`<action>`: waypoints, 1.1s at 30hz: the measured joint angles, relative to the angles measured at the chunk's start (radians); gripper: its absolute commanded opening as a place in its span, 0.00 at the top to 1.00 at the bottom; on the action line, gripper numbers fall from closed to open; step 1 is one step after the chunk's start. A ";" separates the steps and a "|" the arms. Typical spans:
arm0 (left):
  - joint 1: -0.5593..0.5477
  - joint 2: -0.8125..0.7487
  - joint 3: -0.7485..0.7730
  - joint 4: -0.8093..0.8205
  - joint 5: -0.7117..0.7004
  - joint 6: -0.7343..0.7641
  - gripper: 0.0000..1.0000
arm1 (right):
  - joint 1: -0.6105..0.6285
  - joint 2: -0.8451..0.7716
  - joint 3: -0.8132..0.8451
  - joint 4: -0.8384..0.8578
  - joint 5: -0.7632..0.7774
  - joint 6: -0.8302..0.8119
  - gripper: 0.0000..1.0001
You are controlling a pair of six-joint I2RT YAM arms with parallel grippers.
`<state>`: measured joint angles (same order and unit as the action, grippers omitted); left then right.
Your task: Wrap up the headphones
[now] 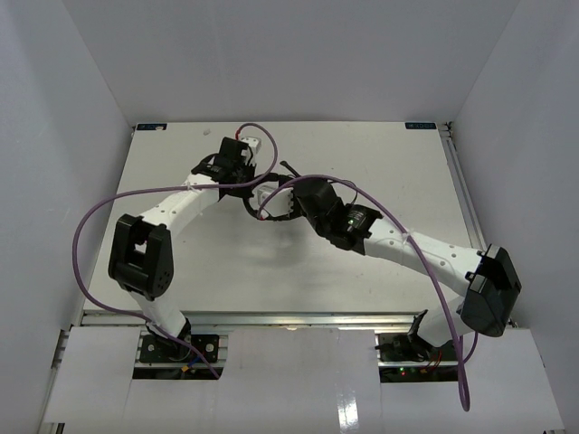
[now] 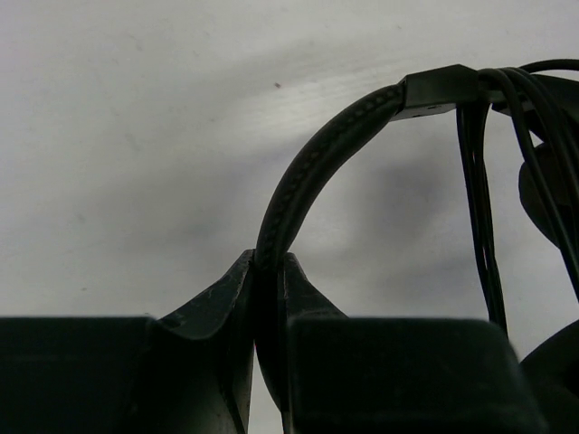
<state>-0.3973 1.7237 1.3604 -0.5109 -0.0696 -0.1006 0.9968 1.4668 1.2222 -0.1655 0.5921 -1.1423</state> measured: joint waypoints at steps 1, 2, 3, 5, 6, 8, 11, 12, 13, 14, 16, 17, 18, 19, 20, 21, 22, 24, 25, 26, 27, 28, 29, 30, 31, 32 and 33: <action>-0.005 -0.002 -0.013 -0.002 0.027 -0.002 1.00 | 0.000 -0.006 -0.016 0.036 0.010 -0.033 0.92; -0.012 -0.005 -0.019 -0.003 0.052 -0.003 1.00 | 0.000 -0.011 -0.031 0.064 0.016 -0.062 0.92; -0.019 -0.008 -0.024 -0.002 0.073 -0.004 1.00 | 0.002 -0.014 -0.044 0.090 0.018 -0.090 0.92; -0.035 -0.021 -0.028 -0.003 0.118 -0.002 1.00 | 0.004 -0.015 -0.061 0.144 0.017 -0.135 0.92; -0.043 -0.030 -0.030 -0.002 0.139 -0.001 1.00 | 0.004 -0.015 -0.067 0.170 0.014 -0.153 0.92; -0.056 -0.054 -0.040 0.002 0.180 0.000 1.00 | 0.004 -0.015 -0.077 0.220 0.007 -0.186 0.92; -0.069 -0.101 -0.064 0.005 0.236 -0.001 1.00 | 0.000 -0.017 -0.093 0.281 -0.026 -0.216 0.92; -0.071 -0.118 -0.071 0.005 0.252 -0.001 1.00 | -0.003 -0.019 -0.099 0.292 -0.042 -0.225 0.92; -0.074 -0.135 -0.076 0.004 0.266 0.000 1.00 | -0.006 -0.020 -0.108 0.306 -0.057 -0.232 0.92; -0.076 -0.151 -0.078 0.003 0.278 0.002 1.00 | -0.010 -0.020 -0.114 0.312 -0.069 -0.241 0.92; -0.080 -0.182 -0.079 0.002 0.298 0.010 1.00 | -0.019 -0.021 -0.126 0.324 -0.095 -0.260 0.92; -0.082 -0.192 -0.079 0.001 0.305 0.015 1.00 | -0.024 -0.021 -0.128 0.326 -0.106 -0.269 0.92; -0.084 -0.202 -0.079 0.001 0.311 0.018 1.00 | -0.028 -0.021 -0.128 0.327 -0.116 -0.279 0.92; -0.087 -0.208 -0.079 0.002 0.318 0.021 1.00 | -0.031 -0.021 -0.128 0.327 -0.127 -0.286 0.92; -0.089 -0.212 -0.080 0.004 0.324 0.024 1.00 | -0.034 -0.021 -0.128 0.328 -0.139 -0.291 0.92; -0.090 -0.214 -0.081 0.005 0.331 0.027 1.00 | -0.035 -0.021 -0.127 0.327 -0.151 -0.294 0.91; -0.091 -0.215 -0.084 0.008 0.336 0.030 1.00 | -0.037 -0.021 -0.127 0.323 -0.163 -0.295 0.90; -0.093 -0.215 -0.096 0.008 0.346 0.036 1.00 | -0.044 -0.021 -0.124 0.305 -0.192 -0.294 0.84; -0.094 -0.215 -0.103 0.008 0.347 0.038 1.00 | -0.048 -0.021 -0.123 0.294 -0.204 -0.292 0.81; -0.095 -0.215 -0.110 0.007 0.347 0.038 1.00 | -0.052 -0.021 -0.122 0.282 -0.216 -0.289 0.78; -0.096 -0.215 -0.115 0.005 0.347 0.039 1.00 | -0.055 -0.021 -0.120 0.269 -0.227 -0.285 0.74; -0.096 -0.215 -0.119 0.004 0.347 0.040 1.00 | -0.057 -0.021 -0.119 0.258 -0.236 -0.280 0.71; -0.096 -0.215 -0.121 0.003 0.348 0.040 1.00 | -0.059 -0.021 -0.117 0.246 -0.244 -0.275 0.66; -0.096 -0.214 -0.122 -0.001 0.348 0.041 1.00 | -0.061 -0.021 -0.113 0.226 -0.256 -0.263 0.61; -0.096 -0.214 -0.122 -0.005 0.349 0.042 1.00 | -0.062 -0.021 -0.109 0.216 -0.263 -0.256 0.57; -0.096 -0.214 -0.122 -0.008 0.350 0.042 1.00 | -0.063 -0.021 -0.105 0.209 -0.268 -0.252 0.55; -0.096 -0.214 -0.122 -0.011 0.352 0.042 1.00 | -0.065 -0.021 -0.101 0.200 -0.276 -0.244 0.53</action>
<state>-0.4934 1.5100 1.2385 -0.5215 0.2827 -0.0583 0.9318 1.4460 1.1214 0.0341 0.3160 -1.3864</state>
